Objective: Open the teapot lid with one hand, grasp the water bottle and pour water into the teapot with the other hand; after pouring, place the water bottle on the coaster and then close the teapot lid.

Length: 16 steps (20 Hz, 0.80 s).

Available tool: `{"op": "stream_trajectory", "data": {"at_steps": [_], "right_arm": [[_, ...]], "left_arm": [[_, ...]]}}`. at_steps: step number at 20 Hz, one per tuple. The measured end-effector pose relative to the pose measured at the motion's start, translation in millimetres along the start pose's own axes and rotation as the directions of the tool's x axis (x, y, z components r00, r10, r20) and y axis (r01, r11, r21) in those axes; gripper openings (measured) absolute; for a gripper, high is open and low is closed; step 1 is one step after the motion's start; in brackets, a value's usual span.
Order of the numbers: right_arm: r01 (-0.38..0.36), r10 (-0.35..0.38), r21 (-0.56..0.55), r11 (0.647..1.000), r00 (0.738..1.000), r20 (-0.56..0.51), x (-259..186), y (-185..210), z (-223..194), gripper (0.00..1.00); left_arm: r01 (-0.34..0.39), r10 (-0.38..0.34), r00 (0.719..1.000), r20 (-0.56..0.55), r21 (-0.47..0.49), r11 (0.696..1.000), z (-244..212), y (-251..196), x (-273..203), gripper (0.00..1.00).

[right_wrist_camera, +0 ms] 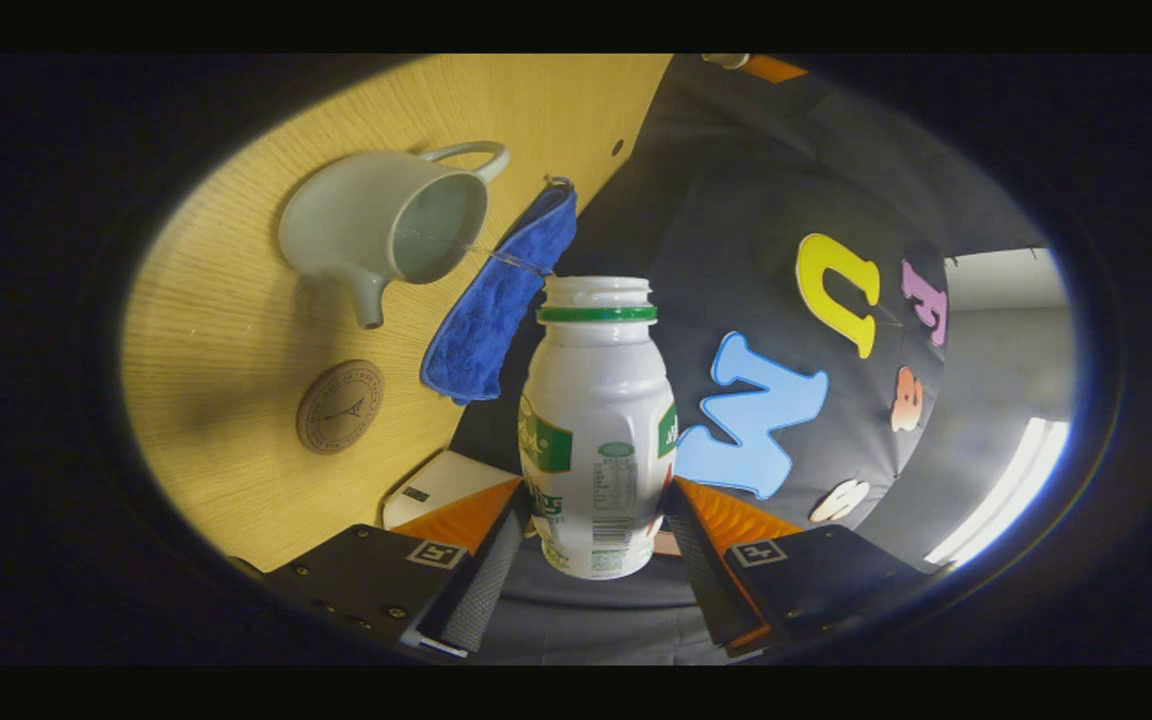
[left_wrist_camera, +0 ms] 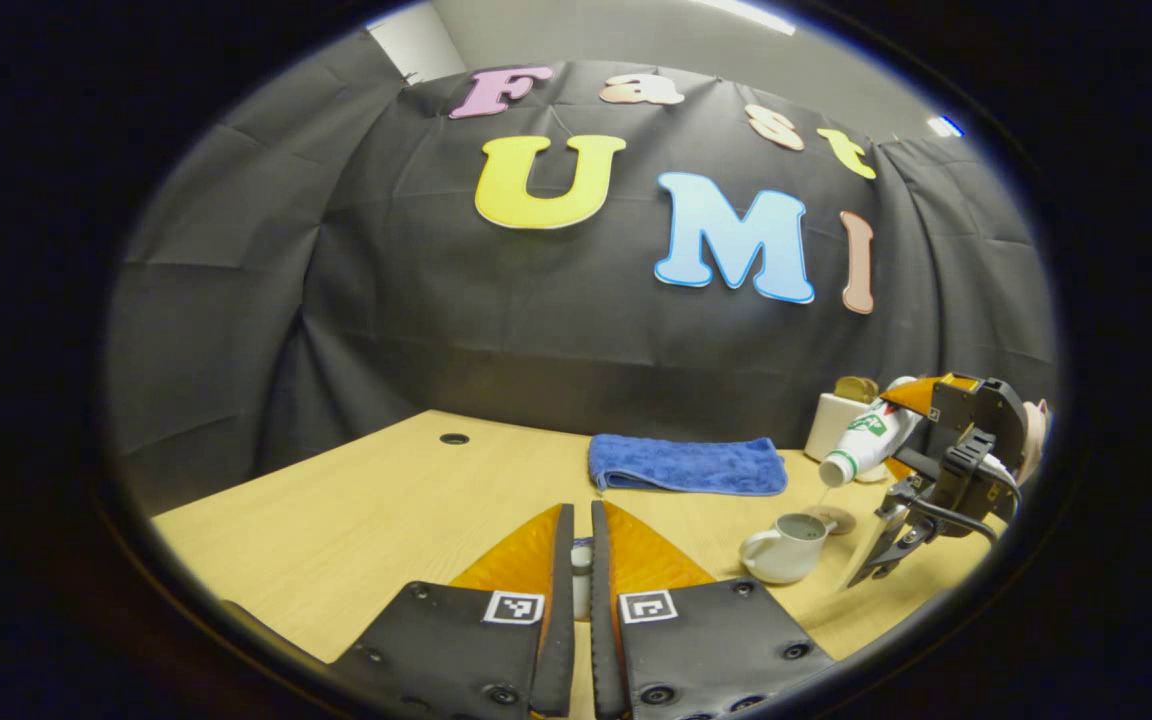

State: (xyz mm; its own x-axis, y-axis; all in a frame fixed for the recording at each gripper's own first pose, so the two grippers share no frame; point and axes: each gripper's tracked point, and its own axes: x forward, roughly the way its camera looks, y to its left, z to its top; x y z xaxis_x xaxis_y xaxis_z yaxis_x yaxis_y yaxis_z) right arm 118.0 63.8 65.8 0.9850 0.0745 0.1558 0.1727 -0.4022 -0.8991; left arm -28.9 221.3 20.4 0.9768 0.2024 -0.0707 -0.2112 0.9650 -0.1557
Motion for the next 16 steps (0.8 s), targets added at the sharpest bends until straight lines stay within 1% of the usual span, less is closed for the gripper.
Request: {"op": "stream_trajectory", "data": {"at_steps": [1, 2, 3, 13, 14, 15, 16], "right_arm": [[0.0, 0.0, -0.004, 1.0, 1.0, 0.001, 0, 0, 0, 0.8], [0.0, 0.0, -0.007, 1.0, 1.0, 0.004, 0, -1, 1, 0.8], [0.0, 0.0, -0.011, 1.0, 1.0, 0.005, 0, -1, 2, 0.8], [0.019, -0.018, -0.051, 0.999, 0.999, 0.028, 1, -13, 6, 0.8], [0.022, -0.021, -0.053, 0.998, 0.999, 0.029, 1, -14, 5, 0.8], [0.025, -0.023, -0.056, 0.998, 0.999, 0.031, 1, -15, 5, 0.8], [0.026, -0.024, -0.059, 0.998, 0.999, 0.032, 0, -16, 5, 0.8]], "left_arm": [[0.0, 0.0, 1.0, 0.0, 0.0, 1.0, 0, 0, -1, 0.17], [-0.001, 0.001, 1.0, 0.0, 0.001, 1.0, 0, 1, 0, 0.14], [-0.001, 0.001, 1.0, -0.001, 0.002, 1.0, 0, 0, 0, 0.17], [-0.002, 0.002, 1.0, -0.001, 0.008, 1.0, 0, 0, -1, 0.17], [-0.003, 0.003, 1.0, -0.001, 0.008, 1.0, 0, 1, -1, 0.14], [-0.003, 0.003, 1.0, -0.001, 0.008, 1.0, 1, 0, -1, 0.17], [-0.003, 0.003, 1.0, -0.001, 0.008, 1.0, 1, 0, -1, 0.17]]}}
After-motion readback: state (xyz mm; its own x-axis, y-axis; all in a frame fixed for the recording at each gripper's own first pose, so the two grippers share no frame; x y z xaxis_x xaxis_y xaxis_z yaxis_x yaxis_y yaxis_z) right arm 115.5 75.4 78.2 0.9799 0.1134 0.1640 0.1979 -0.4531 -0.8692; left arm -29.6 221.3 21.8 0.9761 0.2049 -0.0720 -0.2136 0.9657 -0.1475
